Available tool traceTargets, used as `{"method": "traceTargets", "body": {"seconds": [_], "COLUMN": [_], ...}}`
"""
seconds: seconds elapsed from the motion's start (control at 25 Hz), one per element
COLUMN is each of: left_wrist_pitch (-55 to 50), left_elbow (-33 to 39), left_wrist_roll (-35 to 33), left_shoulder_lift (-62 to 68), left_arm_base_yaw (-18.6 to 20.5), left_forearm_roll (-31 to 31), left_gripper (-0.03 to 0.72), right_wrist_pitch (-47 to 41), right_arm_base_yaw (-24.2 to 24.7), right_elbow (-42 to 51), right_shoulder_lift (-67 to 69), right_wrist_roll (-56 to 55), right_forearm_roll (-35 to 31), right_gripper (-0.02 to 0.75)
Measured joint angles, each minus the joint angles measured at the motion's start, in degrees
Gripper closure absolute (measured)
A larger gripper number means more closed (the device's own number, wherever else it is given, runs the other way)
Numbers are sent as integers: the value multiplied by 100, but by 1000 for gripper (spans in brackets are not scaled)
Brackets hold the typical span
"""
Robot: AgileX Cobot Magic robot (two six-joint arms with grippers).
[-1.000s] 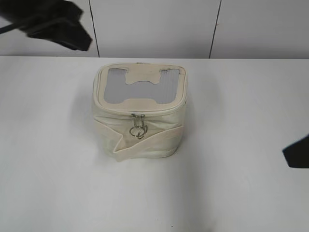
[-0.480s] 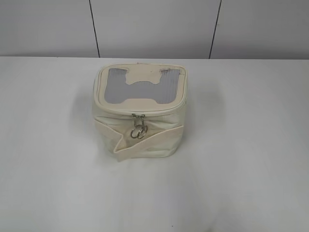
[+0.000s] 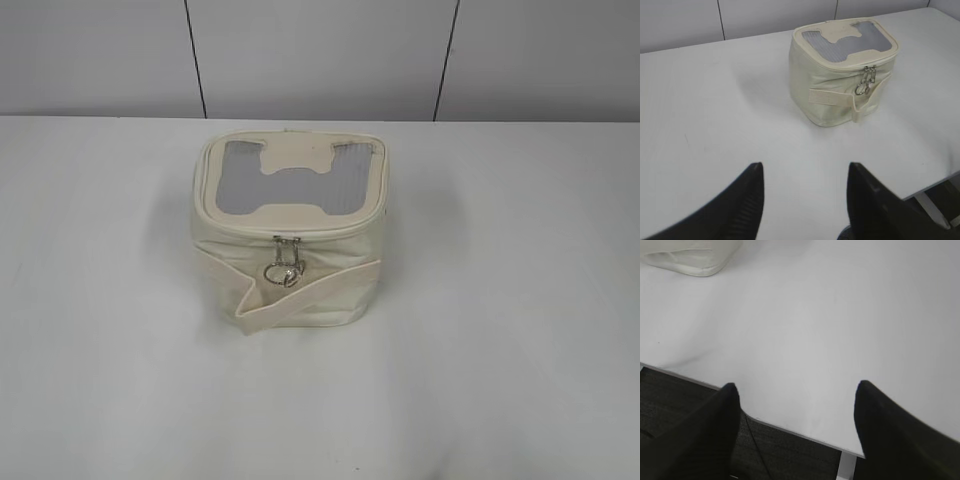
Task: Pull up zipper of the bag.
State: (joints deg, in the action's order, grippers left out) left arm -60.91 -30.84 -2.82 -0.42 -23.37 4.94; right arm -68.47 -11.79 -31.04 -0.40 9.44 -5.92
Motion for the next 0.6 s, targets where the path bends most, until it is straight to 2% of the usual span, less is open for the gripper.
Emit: {"method": "traceTargets", "body": {"seconds": [0.2,0.6], "left_wrist_pitch": [33,36], "left_elbow": [0,0], "left_wrist_roll": [0,0], "left_shoulder_lift": [0,0], "left_arm_base_yaw": [0,0], "left_forearm_roll": [0,0], "left_gripper": [272,300], "right_wrist_pitch": [691,818], "right_arm_base_yaw": [0,0], "right_elbow": [208,244], "right_shoulder_lift": [0,0], "right_wrist_roll": [-191,-332], "right_forearm_roll": [22,29], "right_gripper": [178,178]}}
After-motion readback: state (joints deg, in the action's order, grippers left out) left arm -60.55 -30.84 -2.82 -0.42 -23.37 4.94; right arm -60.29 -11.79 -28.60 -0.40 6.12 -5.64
